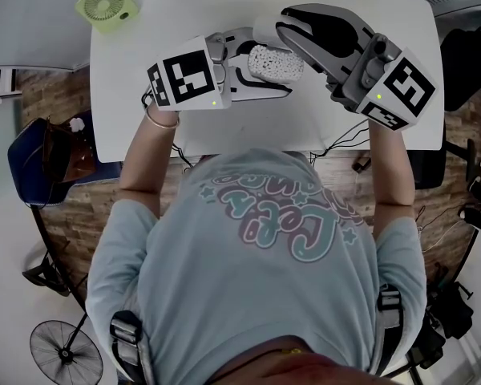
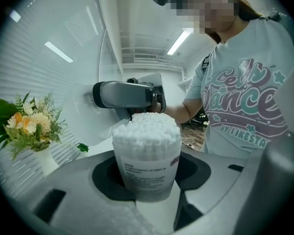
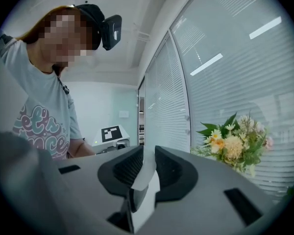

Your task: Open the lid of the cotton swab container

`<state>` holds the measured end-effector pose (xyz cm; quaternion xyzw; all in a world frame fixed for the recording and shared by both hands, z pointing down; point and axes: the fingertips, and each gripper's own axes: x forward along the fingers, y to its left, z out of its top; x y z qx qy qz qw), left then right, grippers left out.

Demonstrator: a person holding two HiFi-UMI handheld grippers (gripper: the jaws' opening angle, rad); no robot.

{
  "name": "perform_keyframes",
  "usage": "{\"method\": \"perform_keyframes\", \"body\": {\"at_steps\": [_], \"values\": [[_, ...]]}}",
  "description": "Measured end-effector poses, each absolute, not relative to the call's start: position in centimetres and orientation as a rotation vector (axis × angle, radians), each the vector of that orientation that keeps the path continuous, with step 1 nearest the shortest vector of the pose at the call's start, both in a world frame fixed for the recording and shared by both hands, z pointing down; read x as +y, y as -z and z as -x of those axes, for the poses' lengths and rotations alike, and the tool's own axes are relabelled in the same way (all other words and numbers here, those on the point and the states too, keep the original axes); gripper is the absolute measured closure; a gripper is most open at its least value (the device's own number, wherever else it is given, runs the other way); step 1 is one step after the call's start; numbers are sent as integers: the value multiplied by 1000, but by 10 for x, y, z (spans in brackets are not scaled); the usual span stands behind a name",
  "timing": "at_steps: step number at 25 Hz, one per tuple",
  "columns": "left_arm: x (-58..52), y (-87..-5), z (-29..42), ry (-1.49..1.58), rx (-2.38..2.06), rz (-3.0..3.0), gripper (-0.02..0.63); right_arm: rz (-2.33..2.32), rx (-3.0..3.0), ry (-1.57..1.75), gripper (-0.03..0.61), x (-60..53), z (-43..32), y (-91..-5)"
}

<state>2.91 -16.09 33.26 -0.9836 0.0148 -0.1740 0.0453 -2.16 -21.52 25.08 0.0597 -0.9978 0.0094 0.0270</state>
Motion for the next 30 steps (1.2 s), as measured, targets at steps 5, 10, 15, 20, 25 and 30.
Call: {"method": "perform_keyframes", "body": {"at_steps": [5, 10, 15, 20, 25, 30], "values": [[-160, -334, -29, 544, 50, 2993, 413, -228, -3072, -108, 503, -220, 20, -257], [-160, -333, -30, 503, 47, 3002, 413, -220, -3085, -183, 502, -221, 19, -257], [-162, -339, -29, 516, 54, 3024, 413, -223, -3071, -209, 480, -223, 18, -259], [-170, -343, -22, 475, 105, 3077, 413, -182, -3123, -182, 400, -217, 10, -249], [-177, -345, -7, 466, 187, 3074, 414, -126, -3127, -177, 370, -208, 1, -257], [-179, -344, -4, 456, 222, 3071, 414, -2, -3046, -185, 354, -185, 6, -289]]}}
